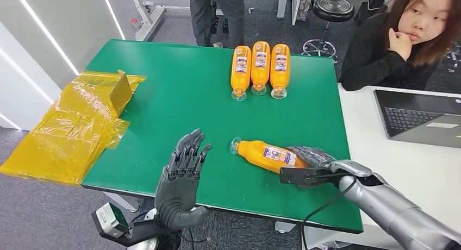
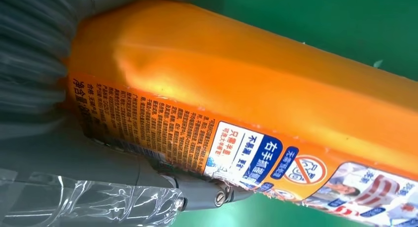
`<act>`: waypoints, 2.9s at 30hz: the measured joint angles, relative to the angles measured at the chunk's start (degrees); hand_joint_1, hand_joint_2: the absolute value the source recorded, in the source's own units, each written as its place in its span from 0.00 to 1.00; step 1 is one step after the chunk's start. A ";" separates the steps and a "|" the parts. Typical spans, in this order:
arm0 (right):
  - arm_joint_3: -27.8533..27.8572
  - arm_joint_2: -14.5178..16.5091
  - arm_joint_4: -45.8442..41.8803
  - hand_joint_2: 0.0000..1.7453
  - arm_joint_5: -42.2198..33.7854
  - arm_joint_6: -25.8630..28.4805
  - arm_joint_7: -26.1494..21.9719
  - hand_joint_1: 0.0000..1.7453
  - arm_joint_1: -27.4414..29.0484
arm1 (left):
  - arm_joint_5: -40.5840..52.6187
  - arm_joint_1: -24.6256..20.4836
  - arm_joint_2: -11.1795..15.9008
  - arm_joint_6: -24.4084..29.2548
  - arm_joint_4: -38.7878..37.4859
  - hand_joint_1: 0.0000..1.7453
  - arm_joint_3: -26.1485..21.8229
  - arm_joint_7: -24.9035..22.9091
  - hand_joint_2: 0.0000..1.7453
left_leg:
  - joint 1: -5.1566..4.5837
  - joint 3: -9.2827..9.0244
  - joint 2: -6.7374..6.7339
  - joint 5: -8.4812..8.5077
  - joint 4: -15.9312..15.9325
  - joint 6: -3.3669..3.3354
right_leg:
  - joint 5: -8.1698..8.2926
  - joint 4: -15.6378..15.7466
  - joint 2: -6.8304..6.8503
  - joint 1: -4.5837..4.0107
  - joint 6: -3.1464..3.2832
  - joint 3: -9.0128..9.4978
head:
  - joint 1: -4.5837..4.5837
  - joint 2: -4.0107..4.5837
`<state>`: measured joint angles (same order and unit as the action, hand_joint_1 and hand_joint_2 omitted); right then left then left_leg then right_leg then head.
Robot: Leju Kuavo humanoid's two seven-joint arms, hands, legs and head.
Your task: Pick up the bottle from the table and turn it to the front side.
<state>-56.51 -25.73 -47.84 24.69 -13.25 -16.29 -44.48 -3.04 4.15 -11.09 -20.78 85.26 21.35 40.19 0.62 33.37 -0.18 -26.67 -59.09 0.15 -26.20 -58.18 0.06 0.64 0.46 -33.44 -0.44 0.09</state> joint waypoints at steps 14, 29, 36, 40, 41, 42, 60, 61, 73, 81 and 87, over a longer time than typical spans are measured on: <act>0.97 -0.42 -2.85 1.00 1.82 3.95 2.14 1.00 1.43 | 0.48 -0.65 0.49 0.15 0.00 0.00 -0.60 0.00 1.00 | 0.01 -0.22 -0.02 -0.02 0.00 -0.02 | 0.01 0.03 -0.02 -0.03 -0.01 0.24 | 0.00 0.00; 11.15 -1.18 -13.98 1.00 6.26 24.18 3.61 1.00 10.59 | 1.99 1.17 1.29 4.14 1.60 0.00 -0.99 0.02 1.00 | 0.00 0.38 0.16 0.03 0.00 -0.04 | -0.02 0.00 0.17 -0.02 -0.01 -0.28 | 0.00 0.00; 17.85 -0.49 -19.61 1.00 8.07 32.89 1.77 1.00 20.81 | 2.58 1.76 1.37 5.97 1.64 0.00 -0.94 0.01 1.00 | 0.00 0.49 0.30 0.00 0.01 -0.05 | -0.10 0.01 0.32 -0.03 -0.05 -0.34 | 0.00 0.00; 21.94 0.87 -24.22 1.00 9.33 37.97 -0.90 1.00 29.35 | 2.57 1.73 1.37 6.26 1.62 0.00 -0.66 0.02 1.00 | 0.01 0.54 0.41 -0.02 0.01 -0.05 | -0.21 0.01 0.41 -0.03 -0.07 -0.36 | -0.02 0.00; 22.92 1.53 -25.51 1.00 9.99 39.55 -1.69 1.00 31.71 | 2.57 1.70 1.37 6.26 1.61 0.00 -0.54 0.02 1.00 | 0.01 0.54 0.43 -0.04 0.02 -0.04 | -0.23 0.01 0.43 -0.04 -0.06 -0.36 | -0.01 0.00; 23.84 2.42 -26.88 1.00 10.80 41.29 -2.54 1.00 34.13 | 2.55 1.67 1.37 6.26 1.60 0.00 -0.40 0.02 1.00 | 0.02 0.54 0.44 -0.05 0.02 -0.03 | -0.25 0.01 0.44 -0.04 -0.05 -0.36 | -0.01 0.00; 25.34 15.02 -34.85 1.00 14.01 51.67 -10.32 1.00 49.17 | 1.67 -0.75 1.82 4.50 -0.83 0.00 1.87 0.02 1.00 | 0.02 0.52 0.32 -0.16 0.04 0.09 | -0.37 -0.05 0.37 -0.04 0.11 -0.40 | 0.00 0.00; 25.16 15.27 -34.93 1.00 14.58 51.34 -10.37 1.00 49.00 | 1.58 -1.04 1.81 4.38 -1.24 0.00 1.88 0.02 1.00 | 0.02 0.52 0.32 -0.16 0.03 0.10 | -0.37 -0.05 0.37 -0.04 0.11 -0.40 | 0.00 0.00; 19.22 18.94 -32.87 1.00 20.37 45.44 -12.10 1.00 43.18 | 0.98 -4.29 1.61 1.54 -8.11 0.00 2.54 -0.02 1.00 | 0.04 0.48 0.23 -0.15 0.04 0.12 | -0.38 -0.08 0.27 -0.06 0.13 -0.44 | 0.00 0.00; 16.71 19.97 -30.39 1.00 20.79 44.89 -10.99 1.00 40.80 | 0.19 -5.58 1.62 0.49 -11.75 0.00 2.58 0.10 1.00 | 0.02 0.49 0.22 -0.15 0.03 0.12 | -0.38 -0.08 0.27 -0.05 0.13 -0.44 | 0.00 0.00; 15.53 20.63 -27.71 1.00 20.08 44.18 -10.29 1.00 39.48 | 0.13 -6.18 2.24 -0.10 -12.84 1.00 2.46 0.11 1.00 | 0.03 0.49 0.21 -0.15 0.04 0.12 | -0.38 -0.08 0.26 -0.05 0.13 -0.45 | -0.01 0.00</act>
<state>-40.98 -5.10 -75.56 44.77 30.93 -26.59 -5.01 -2.91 -2.03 -8.85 -20.89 72.43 23.81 40.30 0.65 33.86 0.02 -26.82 -59.06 0.27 -26.58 -58.26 0.32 0.59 0.60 -33.89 -0.44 0.09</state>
